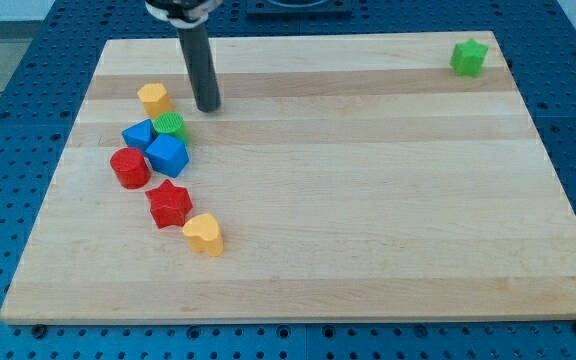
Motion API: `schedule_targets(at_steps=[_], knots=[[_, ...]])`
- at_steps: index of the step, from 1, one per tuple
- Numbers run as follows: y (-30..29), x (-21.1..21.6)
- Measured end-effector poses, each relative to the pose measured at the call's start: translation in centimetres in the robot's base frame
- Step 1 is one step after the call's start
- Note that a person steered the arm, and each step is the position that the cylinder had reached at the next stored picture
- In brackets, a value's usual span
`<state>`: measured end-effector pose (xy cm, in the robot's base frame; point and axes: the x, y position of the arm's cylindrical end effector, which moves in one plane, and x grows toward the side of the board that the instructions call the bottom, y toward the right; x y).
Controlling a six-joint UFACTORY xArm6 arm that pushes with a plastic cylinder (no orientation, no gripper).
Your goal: Place blue blocksyellow blocksred stargreen circle to the center left of the board
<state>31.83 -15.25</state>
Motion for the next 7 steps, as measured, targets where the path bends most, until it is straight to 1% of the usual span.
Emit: schedule_targets(at_steps=[1, 2, 3, 4, 5, 6, 7], knots=[[-7.7, -1.2], [-7.5, 3.3], [-5.4, 4.2], [-0.9, 0.1], [9.5, 3.0], [14.0, 14.5], [13.2, 24.2]])
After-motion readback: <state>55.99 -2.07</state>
